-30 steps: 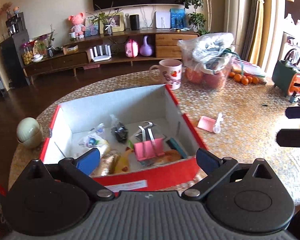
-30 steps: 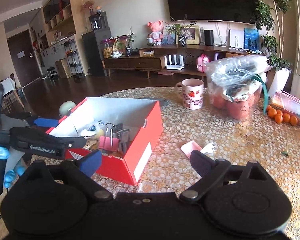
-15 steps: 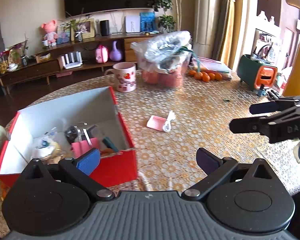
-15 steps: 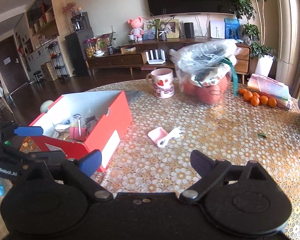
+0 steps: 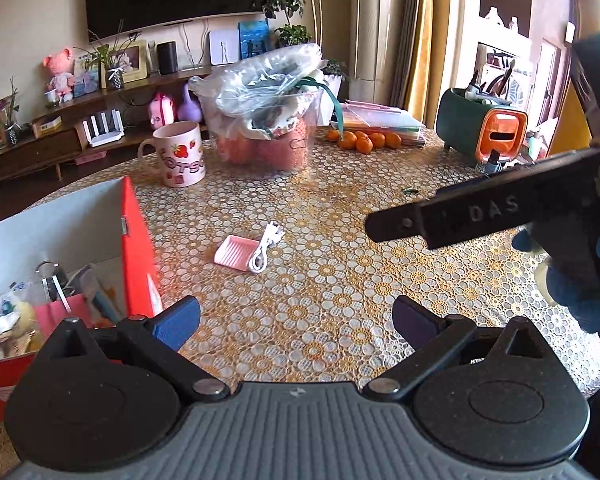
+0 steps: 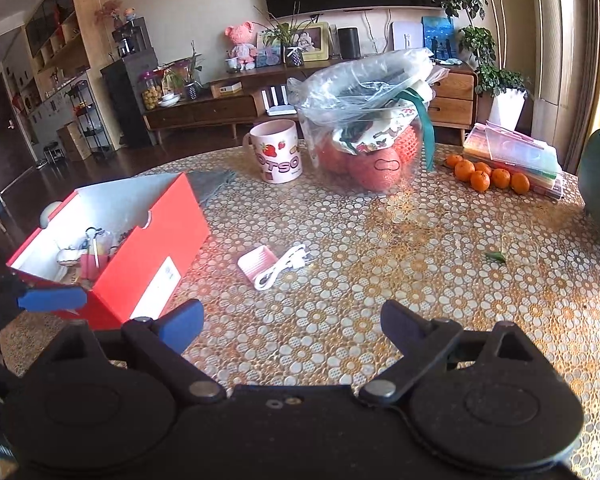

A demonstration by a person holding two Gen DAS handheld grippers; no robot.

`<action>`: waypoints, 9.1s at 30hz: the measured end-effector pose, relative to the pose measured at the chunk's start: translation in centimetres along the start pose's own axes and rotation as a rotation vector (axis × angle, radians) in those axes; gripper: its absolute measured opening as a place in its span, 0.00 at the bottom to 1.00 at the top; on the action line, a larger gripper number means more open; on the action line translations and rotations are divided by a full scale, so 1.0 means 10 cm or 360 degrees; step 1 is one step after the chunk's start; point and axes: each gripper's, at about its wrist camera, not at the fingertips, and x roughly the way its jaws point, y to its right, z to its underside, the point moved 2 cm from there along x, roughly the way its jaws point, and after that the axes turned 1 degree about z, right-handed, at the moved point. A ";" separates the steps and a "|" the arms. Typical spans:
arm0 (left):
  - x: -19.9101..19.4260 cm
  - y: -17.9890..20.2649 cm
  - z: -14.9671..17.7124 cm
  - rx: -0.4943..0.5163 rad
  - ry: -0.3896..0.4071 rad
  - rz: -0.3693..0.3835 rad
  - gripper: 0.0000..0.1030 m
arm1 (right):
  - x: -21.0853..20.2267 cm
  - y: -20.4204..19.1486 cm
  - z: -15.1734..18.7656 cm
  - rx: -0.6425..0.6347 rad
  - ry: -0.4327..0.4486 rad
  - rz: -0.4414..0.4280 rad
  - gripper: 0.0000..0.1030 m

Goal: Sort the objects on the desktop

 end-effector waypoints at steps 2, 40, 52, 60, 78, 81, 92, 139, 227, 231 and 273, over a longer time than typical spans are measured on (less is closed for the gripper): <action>0.11 0.04 0.00 0.0002 -0.0002 -0.0006 1.00 | 0.09 0.05 -0.04 -0.0002 -0.0007 0.0003 0.93; 1.31 -0.19 0.10 -0.0157 -0.0120 -0.0004 0.99 | 1.87 -0.21 -0.17 -0.0345 -0.0337 -0.0098 0.73; 1.47 -0.30 -0.10 -0.0216 -0.0066 -0.0122 1.00 | 1.81 0.12 -0.21 -0.0378 -0.0332 -0.0044 0.45; 1.72 -0.44 -0.19 -0.0229 -0.0040 -0.0269 0.99 | 1.85 0.27 -0.27 -0.0316 -0.0337 -0.0033 0.45; 1.98 -0.61 -0.21 -0.0267 0.0013 -0.0317 0.78 | 2.06 0.23 -0.38 -0.0272 -0.0306 -0.0040 0.47; 1.96 -0.58 -0.20 -0.0234 0.0034 -0.0303 0.63 | 2.09 0.16 -0.38 -0.0331 -0.0301 0.0023 0.42; 1.93 -0.53 -0.22 -0.0213 0.0019 -0.0276 0.43 | 2.06 0.17 -0.37 -0.0307 -0.0294 0.0052 0.11; -0.78 -0.95 0.10 -0.0161 0.0165 -0.0190 0.42 | -0.14 -1.18 -0.30 -0.0412 -0.0107 -0.0210 0.09; -0.84 -2.27 0.20 -0.0267 0.0020 -0.0396 0.85 | 0.50 -2.30 -0.38 -0.0513 -0.0051 -0.0450 0.77; -0.89 -2.23 0.23 -0.0302 0.0020 -0.0403 1.00 | 0.40 -2.20 -0.33 -0.0497 -0.0026 -0.0454 0.84; -1.22 -1.38 0.72 -0.0249 -0.0031 -0.0416 1.00 | -0.13 -1.61 0.23 -0.0351 0.0015 -0.0478 0.91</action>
